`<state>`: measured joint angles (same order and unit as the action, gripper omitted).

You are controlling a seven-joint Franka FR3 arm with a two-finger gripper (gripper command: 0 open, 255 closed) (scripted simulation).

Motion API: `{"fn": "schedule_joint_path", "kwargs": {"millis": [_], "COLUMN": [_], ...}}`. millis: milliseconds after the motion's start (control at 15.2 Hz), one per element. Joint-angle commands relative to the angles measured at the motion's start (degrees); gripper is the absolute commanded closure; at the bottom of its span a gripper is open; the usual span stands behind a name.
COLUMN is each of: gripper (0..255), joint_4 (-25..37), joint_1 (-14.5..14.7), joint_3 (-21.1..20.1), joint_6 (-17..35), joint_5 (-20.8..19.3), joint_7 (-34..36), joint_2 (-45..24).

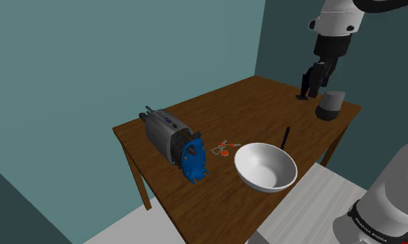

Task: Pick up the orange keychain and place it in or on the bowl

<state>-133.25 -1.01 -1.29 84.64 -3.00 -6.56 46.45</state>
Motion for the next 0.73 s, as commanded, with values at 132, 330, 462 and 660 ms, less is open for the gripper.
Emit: {"fn": "schedule_joint_path", "kwargs": {"millis": [132, 330, 462, 660], "gripper": [0, 0, 0, 0], "joint_4": [-2.0, -4.5, -5.7, -6.9], "joint_1": [0.2, 0.4, 0.6, 0.8], "joint_3": [-1.8, -4.5, -6.3, -9.0], "joint_6": [3.1, 7.9, 11.2, 16.3], "joint_5": [1.6, 3.9, 5.3, 7.1], "joint_7": [3.0, 7.5, 10.4, 14.7], "joint_2": [-1.0, -3.3, -5.2, -8.9]}}
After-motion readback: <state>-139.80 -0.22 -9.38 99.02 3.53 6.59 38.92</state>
